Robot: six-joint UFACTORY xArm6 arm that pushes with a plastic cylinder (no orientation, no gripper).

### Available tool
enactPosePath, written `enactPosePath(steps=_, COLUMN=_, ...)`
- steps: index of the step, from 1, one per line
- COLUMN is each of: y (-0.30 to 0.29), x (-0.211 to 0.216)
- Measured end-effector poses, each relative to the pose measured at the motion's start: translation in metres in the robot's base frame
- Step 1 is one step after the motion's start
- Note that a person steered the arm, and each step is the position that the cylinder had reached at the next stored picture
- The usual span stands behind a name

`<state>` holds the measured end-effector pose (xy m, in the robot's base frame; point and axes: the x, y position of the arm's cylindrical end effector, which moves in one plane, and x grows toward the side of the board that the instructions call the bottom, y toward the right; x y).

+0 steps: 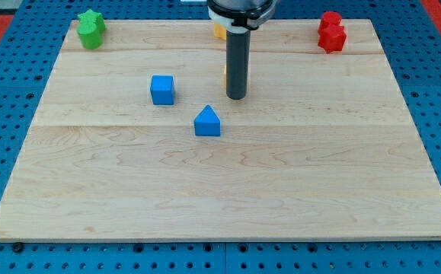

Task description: Separate the blue blocks and the yellow hexagon

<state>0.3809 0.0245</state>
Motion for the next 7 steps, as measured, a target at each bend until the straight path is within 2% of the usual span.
enactPosePath(steps=5, y=0.000, x=-0.103)
enactPosePath(steps=7, y=-0.002, x=-0.106)
